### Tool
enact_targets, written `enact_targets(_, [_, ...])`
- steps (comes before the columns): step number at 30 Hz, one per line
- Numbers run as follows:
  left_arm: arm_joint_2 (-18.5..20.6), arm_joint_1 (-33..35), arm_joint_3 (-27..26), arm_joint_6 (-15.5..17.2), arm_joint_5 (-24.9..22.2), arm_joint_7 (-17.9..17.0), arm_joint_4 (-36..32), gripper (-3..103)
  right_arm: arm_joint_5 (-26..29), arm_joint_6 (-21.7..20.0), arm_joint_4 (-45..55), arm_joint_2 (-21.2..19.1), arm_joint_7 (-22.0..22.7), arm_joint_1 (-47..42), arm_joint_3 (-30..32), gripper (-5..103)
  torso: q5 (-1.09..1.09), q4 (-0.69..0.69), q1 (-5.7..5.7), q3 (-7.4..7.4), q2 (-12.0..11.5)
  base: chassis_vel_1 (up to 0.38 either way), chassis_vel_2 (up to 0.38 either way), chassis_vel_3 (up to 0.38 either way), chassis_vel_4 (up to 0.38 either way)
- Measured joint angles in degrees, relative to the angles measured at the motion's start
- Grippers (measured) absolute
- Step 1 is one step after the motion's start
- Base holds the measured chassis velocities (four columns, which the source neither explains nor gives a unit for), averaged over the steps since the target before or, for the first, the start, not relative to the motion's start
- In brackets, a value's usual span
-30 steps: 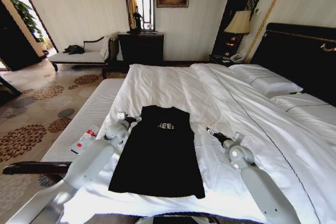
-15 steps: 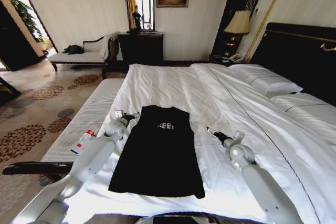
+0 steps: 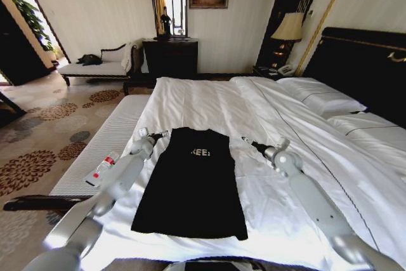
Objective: Fold the clothes on the bed.
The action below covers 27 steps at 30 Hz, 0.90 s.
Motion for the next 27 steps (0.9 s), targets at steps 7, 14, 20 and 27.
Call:
enact_targets(7, [-7.60,-3.45,-0.81,-1.54,2.16,3.20,10.84,100,-0.20,-1.09,-13.37,5.25,-4.56,7.15,-5.33,100,0.00,-0.02,0.01,0.01,0.00,0.000,0.000,0.000,0.000])
enact_targets(14, [-7.36,-2.34,-1.14,-1.72,2.49,2.71,9.87,100,-4.58,-0.62,-24.79,11.59,-9.17,12.24,-6.20,100,-0.02,0.01,0.00,0.00,0.01,0.000,0.000,0.000,0.000])
enact_targets(20, [-6.56,-1.83,-0.65,-1.83,1.80,1.59,7.94,100,-9.39,1.85,-33.23,14.35,-13.45,16.19,-4.63,100,-0.02,0.04,-0.01,0.00,0.01,0.000,0.000,0.000,0.000])
enact_targets(27, [-4.95,-0.97,0.00,-1.83,0.74,0.69,4.43,100,-15.30,5.47,-38.29,15.47,-16.10,17.98,-3.40,100,0.00,-0.03,-0.01,-0.01,0.01,0.000,0.000,0.000,0.000])
